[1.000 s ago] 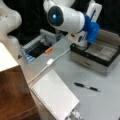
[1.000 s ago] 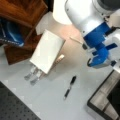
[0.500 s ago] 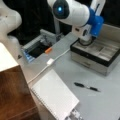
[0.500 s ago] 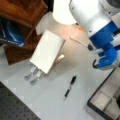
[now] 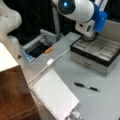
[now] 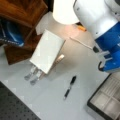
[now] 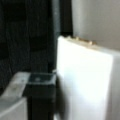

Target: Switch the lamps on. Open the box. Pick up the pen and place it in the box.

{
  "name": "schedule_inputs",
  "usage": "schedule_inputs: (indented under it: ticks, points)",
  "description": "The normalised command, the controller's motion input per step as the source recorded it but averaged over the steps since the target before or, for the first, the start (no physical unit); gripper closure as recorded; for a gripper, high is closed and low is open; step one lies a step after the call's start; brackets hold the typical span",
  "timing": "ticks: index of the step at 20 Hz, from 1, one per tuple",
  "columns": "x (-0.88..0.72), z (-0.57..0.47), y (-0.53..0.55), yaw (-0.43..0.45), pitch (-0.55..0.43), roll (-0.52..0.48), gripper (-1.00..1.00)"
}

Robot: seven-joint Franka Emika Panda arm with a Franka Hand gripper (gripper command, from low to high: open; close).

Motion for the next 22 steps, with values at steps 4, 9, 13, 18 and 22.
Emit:
schedule_inputs:
  ticks: [4, 9, 13, 18, 22]
  points:
    - [0.51, 0.28, 0.15, 0.132, 0.114, -0.09, 1.0]
    - [0.53, 0.26, 0.12, 0.105, 0.091, -0.087, 1.0]
    - [0.53, 0.24, 0.05, 0.085, 0.079, -0.088, 1.0]
    - [0.52, 0.23, 0.03, 0.078, 0.072, -0.097, 1.0]
    - [0.54, 0.21, 0.04, 0.064, 0.068, -0.089, 1.0]
